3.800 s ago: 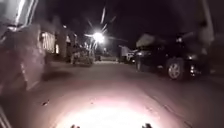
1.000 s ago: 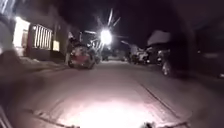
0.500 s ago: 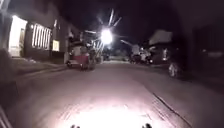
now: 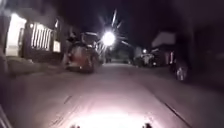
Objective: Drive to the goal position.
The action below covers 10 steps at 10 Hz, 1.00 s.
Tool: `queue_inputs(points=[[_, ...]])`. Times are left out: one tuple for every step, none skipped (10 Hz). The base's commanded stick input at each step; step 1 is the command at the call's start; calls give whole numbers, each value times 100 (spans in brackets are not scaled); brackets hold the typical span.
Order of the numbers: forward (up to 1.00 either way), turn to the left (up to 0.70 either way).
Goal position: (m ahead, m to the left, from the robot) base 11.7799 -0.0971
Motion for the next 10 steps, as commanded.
queue_inputs(points=[[85,-3],[85,0],[85,0],[85,0],[85,0],[85,0],[85,0],[85,0],[85,0],[85,0]])
